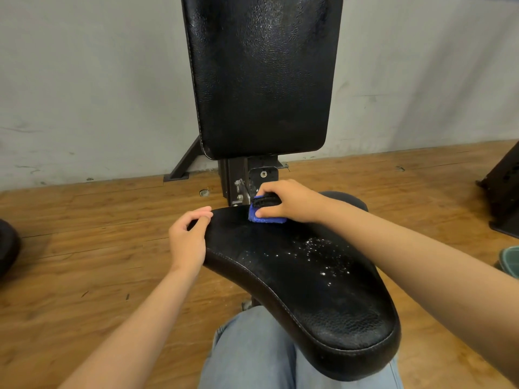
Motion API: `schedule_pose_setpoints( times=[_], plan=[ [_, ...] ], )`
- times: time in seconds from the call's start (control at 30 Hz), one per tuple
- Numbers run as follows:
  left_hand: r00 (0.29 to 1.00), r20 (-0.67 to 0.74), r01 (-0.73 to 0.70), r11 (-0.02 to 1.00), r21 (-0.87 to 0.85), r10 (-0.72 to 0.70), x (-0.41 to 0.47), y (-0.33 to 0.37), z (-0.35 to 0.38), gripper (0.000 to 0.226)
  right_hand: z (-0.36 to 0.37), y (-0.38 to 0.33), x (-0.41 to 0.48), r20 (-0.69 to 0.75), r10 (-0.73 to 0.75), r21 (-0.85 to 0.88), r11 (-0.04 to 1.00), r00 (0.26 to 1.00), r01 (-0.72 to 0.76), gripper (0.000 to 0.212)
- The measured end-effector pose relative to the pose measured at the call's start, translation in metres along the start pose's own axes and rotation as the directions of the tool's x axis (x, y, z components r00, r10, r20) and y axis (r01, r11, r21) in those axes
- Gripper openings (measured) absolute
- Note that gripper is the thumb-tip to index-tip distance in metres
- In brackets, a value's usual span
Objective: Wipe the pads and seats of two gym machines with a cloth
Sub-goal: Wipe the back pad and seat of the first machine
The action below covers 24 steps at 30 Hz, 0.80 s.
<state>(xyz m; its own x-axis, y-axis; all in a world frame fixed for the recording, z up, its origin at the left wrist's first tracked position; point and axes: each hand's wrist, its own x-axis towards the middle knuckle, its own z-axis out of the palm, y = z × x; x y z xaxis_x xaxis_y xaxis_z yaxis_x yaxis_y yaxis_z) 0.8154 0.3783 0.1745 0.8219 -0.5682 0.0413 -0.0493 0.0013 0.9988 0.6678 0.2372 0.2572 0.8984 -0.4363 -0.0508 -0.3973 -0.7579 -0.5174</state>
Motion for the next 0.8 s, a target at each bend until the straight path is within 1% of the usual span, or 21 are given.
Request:
schedule_pose_setpoints(
  times=[0.07, 0.3, 0.4, 0.57, 0.67, 0.8],
  plan=[
    [1.000, -0.005, -0.005, 1.000, 0.002, 0.005, 0.000, 0.000, 0.000, 0.019, 0.004, -0.003, 0.003, 0.016, -0.016, -0.006, 1.000, 1.000, 0.016, 0.016],
    [1.000, -0.013, -0.016, 1.000, 0.005, 0.016, 0.001, -0.003, 0.000, 0.018, 0.017, -0.025, -0.013, 0.096, -0.146, 0.099, 0.986, 0.985, 0.136, 0.020],
    [1.000, -0.015, -0.020, 1.000, -0.006, 0.020, 0.002, -0.004, 0.000, 0.018, 0.014, -0.023, -0.011, 0.107, -0.128, 0.120, 0.986, 0.986, 0.115, 0.020],
    [1.000, -0.013, -0.022, 1.000, -0.005, 0.022, 0.002, -0.004, 0.001, 0.018, 0.012, -0.019, 0.011, 0.037, -0.039, 0.021, 0.999, 0.999, 0.038, 0.017],
    [1.000, -0.012, -0.019, 1.000, -0.003, 0.019, 0.003, -0.004, 0.000, 0.018, 0.015, -0.024, 0.015, 0.037, -0.043, -0.002, 0.999, 0.998, 0.043, 0.017],
    [1.000, 0.004, -0.017, 1.000, 0.004, 0.017, 0.003, -0.004, -0.002, 0.017, 0.023, -0.035, 0.003, 0.057, -0.096, 0.059, 0.994, 0.994, 0.092, 0.018]
  ],
)
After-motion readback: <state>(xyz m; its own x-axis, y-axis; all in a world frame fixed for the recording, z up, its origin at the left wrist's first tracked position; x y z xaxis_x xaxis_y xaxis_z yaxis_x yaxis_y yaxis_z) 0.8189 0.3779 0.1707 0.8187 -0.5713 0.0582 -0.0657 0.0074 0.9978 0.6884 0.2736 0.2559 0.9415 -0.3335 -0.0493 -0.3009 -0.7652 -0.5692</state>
